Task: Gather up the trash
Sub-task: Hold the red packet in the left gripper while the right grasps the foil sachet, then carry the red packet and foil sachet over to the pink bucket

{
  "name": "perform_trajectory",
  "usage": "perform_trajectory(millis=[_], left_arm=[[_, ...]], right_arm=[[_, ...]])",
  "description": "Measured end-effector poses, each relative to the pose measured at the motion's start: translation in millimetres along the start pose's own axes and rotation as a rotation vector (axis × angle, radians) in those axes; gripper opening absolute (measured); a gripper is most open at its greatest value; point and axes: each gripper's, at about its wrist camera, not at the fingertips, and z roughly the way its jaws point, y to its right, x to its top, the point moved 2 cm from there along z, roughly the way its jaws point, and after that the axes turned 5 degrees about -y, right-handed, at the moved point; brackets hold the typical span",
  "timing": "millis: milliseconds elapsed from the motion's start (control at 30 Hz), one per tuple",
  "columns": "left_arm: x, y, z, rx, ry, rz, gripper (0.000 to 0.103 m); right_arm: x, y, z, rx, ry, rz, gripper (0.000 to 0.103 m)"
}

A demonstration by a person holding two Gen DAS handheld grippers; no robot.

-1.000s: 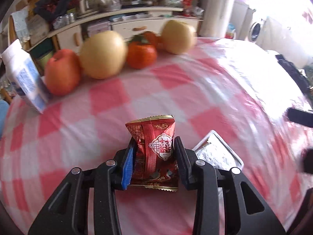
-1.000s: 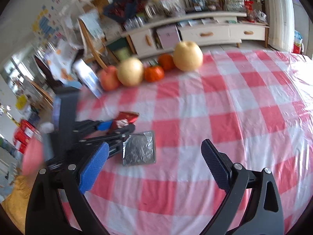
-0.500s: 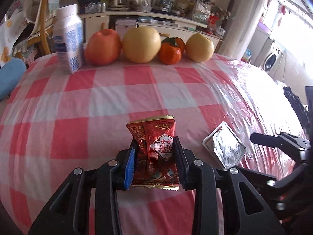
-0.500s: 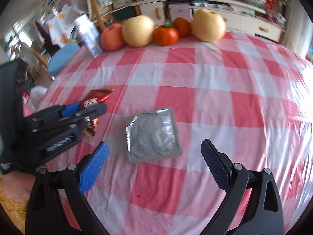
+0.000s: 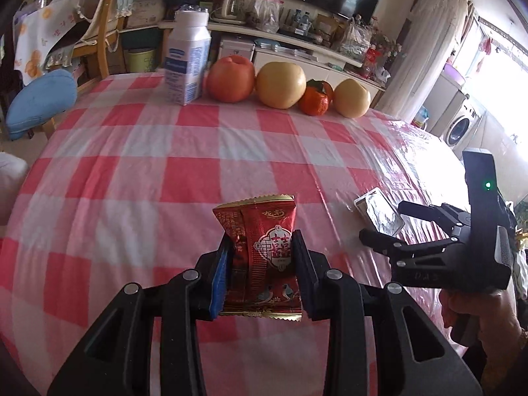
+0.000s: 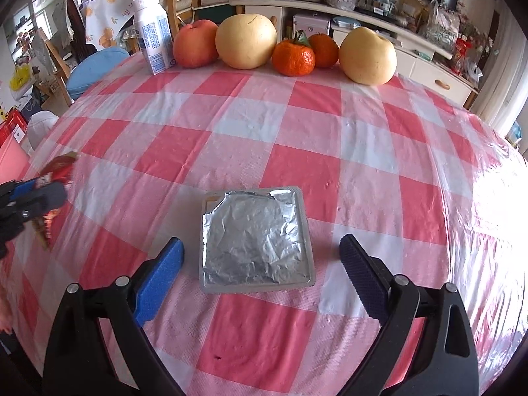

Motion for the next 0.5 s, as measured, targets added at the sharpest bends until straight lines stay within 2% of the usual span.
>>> perform_trajectory(millis=[100, 267, 500], left_arm=[[-3.8, -10.0, -7.8, -0.011, 0.019, -0.018, 0.037], [-5.8, -22.3, -14.8, -0.021, 0.041, -0.038, 0.037], [-6.2, -30.6, -26.6, -0.034, 0.067, -0.042, 0.037]], right_arm=[[-2.1, -0.7, -3.6, 0.001, 0.023, -0.007, 0.078], [-5.7, -6.2, -9.2, 0.011, 0.055, -0.03, 0.064], [-9.0, -10.6, -11.5, 0.01, 0.074, -0.025, 0.063]])
